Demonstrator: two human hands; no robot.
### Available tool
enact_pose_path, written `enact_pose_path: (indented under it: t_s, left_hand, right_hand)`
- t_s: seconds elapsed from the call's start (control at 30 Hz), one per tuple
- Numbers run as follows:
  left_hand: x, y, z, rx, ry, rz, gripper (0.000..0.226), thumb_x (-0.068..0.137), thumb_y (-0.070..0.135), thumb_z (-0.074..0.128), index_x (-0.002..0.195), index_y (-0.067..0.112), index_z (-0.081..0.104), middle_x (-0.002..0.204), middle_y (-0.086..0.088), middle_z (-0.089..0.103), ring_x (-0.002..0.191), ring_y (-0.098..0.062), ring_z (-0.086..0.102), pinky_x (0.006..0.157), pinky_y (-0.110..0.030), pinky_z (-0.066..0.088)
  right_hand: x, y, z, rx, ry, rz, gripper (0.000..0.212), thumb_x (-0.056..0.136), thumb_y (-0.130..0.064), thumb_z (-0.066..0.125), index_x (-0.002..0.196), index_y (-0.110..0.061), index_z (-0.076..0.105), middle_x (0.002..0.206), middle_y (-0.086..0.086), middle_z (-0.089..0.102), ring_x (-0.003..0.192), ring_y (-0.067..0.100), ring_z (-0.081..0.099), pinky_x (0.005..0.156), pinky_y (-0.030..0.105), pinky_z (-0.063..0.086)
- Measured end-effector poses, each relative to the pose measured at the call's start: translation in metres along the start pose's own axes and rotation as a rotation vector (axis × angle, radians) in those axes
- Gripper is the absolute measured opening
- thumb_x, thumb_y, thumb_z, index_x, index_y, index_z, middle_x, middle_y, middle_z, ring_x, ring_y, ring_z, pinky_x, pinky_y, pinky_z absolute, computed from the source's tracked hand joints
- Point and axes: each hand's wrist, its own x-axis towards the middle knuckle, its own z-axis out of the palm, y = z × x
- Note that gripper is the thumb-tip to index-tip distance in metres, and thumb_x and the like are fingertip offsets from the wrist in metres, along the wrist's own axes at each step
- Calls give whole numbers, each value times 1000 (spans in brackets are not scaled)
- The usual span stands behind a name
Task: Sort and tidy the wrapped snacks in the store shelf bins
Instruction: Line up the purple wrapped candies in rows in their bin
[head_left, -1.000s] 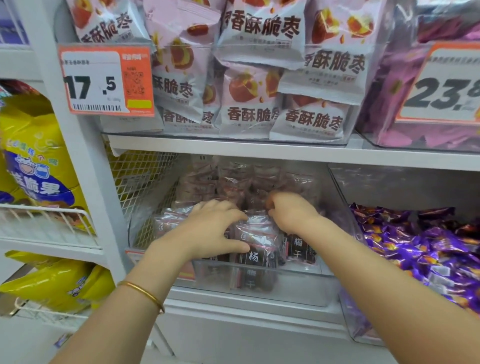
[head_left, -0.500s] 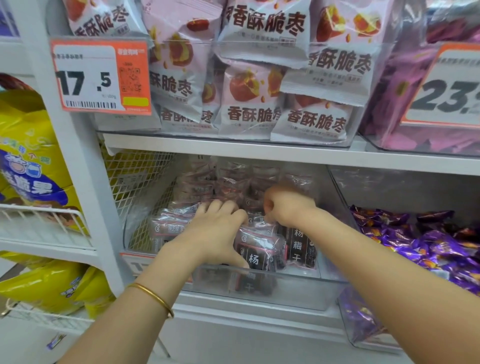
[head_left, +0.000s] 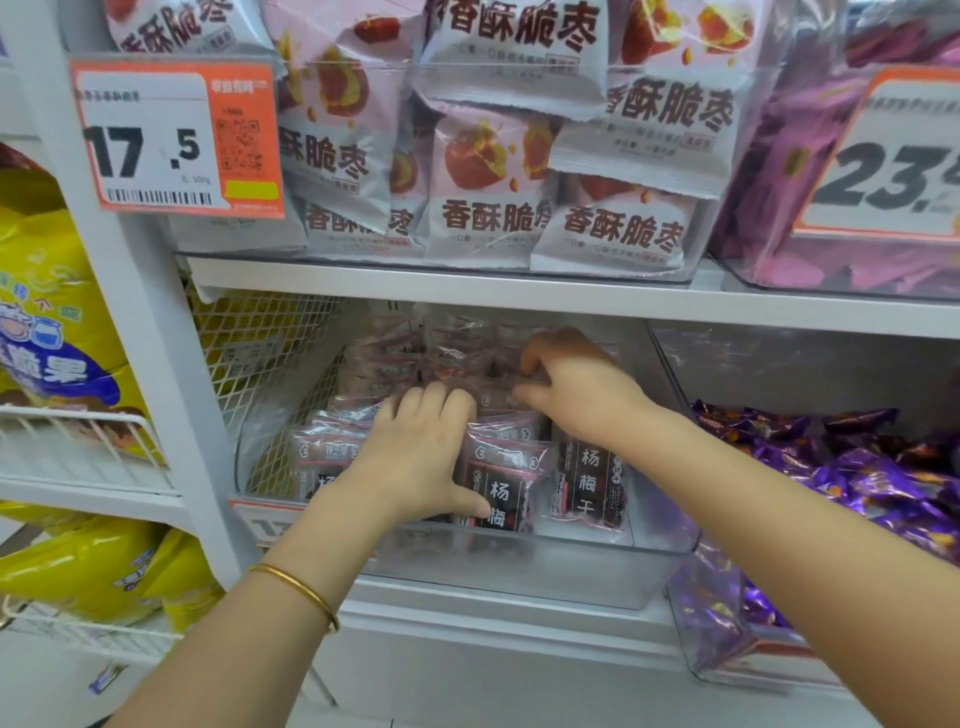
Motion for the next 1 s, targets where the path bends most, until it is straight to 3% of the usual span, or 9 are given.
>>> enact_pose_path:
  t_s: [0.13,0.23,0.3,0.43,0.57,0.7,0.83,0.9,1.0]
  left_hand:
    - [-1,-2,-1,22,-29,4,85,60,69,67,121,21,31,123,1,33,117,-20,32,102,-36,26]
    - [-4,-4,-3,24,-37,24,85,59,69,67,121,23,30,123,2,33,118,-20,32,104,-38,27]
    - [-5,-9,-6,19,-44,18,90,58,67,70,126,26,28,129,3,32,124,-20,30,107,-40,25]
    - [-8,-25,-11,44,-137,-74,108,64,61,71,145,26,9,150,-1,15,141,-22,11,115,-49,11]
    - [-8,-34,-8,53,-257,-58,101,79,43,68,148,34,-6,157,-1,-7,144,-22,-6,117,-50,1]
    - [-4,-35,-8,32,-287,-38,97,83,35,66,146,40,-7,157,-3,-11,144,-23,-10,117,-45,1]
    - [-3,-27,-14,-40,-283,-64,95,81,43,64,148,35,-4,157,-3,-6,145,-24,-7,117,-43,2]
    - [-2,-19,-18,-81,-226,-40,92,82,52,58,149,30,-1,157,-3,-1,145,-23,-4,118,-44,4]
    - [1,-1,-17,-129,-142,32,88,83,64,47,149,26,3,157,-2,2,145,-22,-1,118,-42,3]
  right_hand:
    - [-27,-8,-2,-6,-203,-33,55,76,-65,57,115,-26,53,111,-3,53,98,20,55,80,34,48]
    - [-36,-12,6,-215,-232,-54,87,62,-68,68,130,-23,38,127,1,39,112,26,50,81,37,44]
    - [-37,-15,13,-299,-220,-71,91,58,-66,73,127,-19,36,128,4,33,114,28,45,81,39,44]
    - [-36,-16,21,-174,-251,-14,84,62,-44,82,124,-15,33,130,9,30,109,32,50,79,39,46]
    - [-35,-18,24,1,-253,57,80,65,-24,84,125,-10,33,133,14,27,100,35,57,80,37,50]
    - [-36,-18,27,-9,-253,52,80,67,-29,83,125,-9,32,133,14,26,100,35,57,80,37,50]
    - [-41,-12,19,-55,-291,45,87,71,-42,77,135,-13,25,135,13,30,110,34,54,88,42,49]
    - [-41,-4,5,-104,-241,40,69,80,-42,69,132,-13,34,127,11,43,107,30,55,85,38,49]
    - [-35,11,-16,-318,-160,77,22,90,-22,59,107,-11,51,105,7,57,90,27,55,72,34,47]
